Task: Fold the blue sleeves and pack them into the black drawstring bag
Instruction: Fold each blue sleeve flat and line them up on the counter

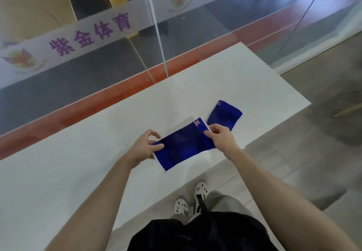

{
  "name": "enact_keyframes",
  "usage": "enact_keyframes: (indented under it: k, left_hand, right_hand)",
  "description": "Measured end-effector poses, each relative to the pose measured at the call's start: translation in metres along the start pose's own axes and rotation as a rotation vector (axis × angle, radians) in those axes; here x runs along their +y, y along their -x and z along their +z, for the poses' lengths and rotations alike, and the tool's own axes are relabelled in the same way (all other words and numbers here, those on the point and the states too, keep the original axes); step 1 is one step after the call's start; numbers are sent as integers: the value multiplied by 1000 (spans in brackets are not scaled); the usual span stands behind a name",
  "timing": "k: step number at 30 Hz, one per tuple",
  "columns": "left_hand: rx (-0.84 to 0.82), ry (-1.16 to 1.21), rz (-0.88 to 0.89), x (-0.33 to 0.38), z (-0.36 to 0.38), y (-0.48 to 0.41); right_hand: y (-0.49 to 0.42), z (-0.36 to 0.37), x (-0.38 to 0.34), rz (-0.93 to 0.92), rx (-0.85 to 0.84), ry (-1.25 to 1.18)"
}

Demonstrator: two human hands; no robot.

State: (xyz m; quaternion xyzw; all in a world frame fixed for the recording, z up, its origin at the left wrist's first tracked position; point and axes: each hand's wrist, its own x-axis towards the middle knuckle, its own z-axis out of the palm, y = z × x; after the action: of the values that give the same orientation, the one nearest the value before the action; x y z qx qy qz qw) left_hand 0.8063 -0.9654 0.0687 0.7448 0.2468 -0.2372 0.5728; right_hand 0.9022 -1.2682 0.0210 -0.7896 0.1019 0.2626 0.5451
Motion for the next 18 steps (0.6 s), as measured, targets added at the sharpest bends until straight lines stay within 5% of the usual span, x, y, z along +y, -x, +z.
enact_keyframes:
  k: [9, 18]
  left_hand:
    - [-21, 66, -22, -3, 87, -39]
    - [206, 273, -109, 12, 185, -103]
  right_hand:
    - [-23, -79, -3, -9, 155, 133]
    - [-158, -143, -20, -131, -102, 715]
